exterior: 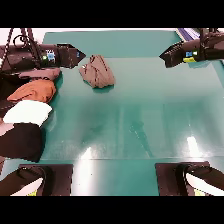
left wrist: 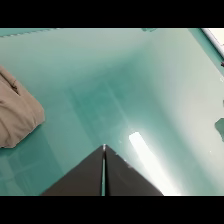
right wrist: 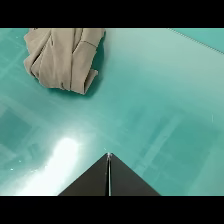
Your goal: Fold the shirts.
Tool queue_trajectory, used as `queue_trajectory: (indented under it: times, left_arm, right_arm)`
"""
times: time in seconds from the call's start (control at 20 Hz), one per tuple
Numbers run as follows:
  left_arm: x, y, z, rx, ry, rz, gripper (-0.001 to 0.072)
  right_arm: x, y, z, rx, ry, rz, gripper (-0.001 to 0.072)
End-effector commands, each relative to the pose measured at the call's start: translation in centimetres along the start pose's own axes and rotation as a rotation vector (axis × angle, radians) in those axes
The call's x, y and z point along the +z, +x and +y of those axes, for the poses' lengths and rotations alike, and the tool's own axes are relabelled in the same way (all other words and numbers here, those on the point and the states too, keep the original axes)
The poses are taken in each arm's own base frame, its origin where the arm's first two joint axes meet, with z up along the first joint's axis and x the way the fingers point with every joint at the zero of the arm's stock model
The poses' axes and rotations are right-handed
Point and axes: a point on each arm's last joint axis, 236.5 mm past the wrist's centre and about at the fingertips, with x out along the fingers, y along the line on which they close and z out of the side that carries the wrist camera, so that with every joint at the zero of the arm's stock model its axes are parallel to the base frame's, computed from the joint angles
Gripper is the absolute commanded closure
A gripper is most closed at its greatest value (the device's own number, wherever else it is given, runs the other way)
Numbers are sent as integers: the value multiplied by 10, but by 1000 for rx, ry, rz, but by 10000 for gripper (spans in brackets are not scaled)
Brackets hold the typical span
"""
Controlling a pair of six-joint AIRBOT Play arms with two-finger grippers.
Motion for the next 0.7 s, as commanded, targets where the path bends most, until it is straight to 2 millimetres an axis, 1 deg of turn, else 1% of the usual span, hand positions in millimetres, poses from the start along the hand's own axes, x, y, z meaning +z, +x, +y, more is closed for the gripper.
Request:
queue_trajectory:
  times: [0.0, 0.45, 0.5, 0.65]
  left_arm:
    - [0, 1, 1, 1, 0, 1, 678]
    - [1, 0, 0, 0, 0, -3, 679]
    - [4, 0, 0, 1, 0, -18, 678]
    - [31, -2, 2, 7, -4, -130, 678]
  right_arm:
    - [0, 0, 0, 1, -1, 0, 694]
    - [-1, 1, 0, 2, 1, 3, 694]
    - [-1, 1, 0, 2, 1, 3, 694]
    - [-1, 1, 0, 2, 1, 3, 694]
